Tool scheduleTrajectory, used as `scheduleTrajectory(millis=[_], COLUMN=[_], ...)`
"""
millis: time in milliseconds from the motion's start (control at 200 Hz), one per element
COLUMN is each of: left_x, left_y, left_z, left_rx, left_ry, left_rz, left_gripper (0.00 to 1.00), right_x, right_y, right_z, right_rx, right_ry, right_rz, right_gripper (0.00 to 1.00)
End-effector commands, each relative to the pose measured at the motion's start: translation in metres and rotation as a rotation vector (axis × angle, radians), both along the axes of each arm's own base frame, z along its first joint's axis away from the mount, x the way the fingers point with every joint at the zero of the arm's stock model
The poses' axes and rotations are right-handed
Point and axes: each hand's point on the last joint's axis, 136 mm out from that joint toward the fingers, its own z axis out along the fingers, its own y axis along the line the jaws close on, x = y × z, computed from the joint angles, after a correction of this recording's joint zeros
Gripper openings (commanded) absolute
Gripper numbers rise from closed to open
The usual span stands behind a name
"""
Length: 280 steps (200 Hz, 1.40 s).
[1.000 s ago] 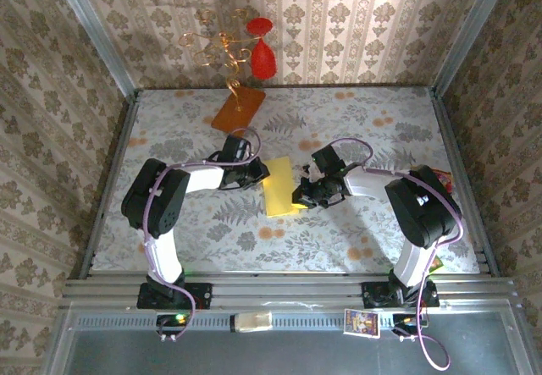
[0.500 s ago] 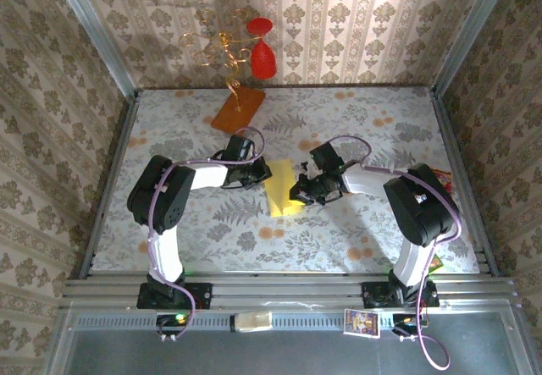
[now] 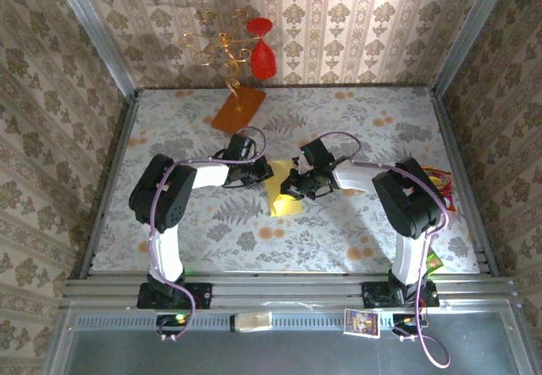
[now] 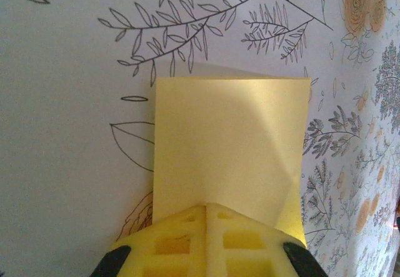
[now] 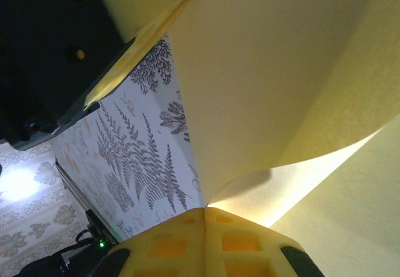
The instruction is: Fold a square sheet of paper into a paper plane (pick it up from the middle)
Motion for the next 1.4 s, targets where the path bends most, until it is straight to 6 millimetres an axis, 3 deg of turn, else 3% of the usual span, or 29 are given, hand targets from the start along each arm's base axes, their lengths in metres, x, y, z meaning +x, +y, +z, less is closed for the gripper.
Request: scheduleTrajectory(millis=[0,910,1395], left_x=[-0.013,-0.015,-0.015], left_y=[0.003,0.001,0.003], left_z=[-0.021,-0.022,-0.022], left_rx=[0.05,0.059,0.087], left_ry=[0.058,0.066,0.066], left_rz=[-0.024,-0.033,-0.045], left_gripper=[0.04,0.04,0.04], right_x=[0.008,0.018,0.019], right_y=[0.005,0.006,0.005], right_z=[-0.004,-0.023,-0.024], right_rx=[-0.009,-0.046,-0.063], right_ry=[-0.009,-0.012,-0.018], right_rz=[-0.018,-0.021,-0.009], right_gripper=[0.03,0.03,0.03])
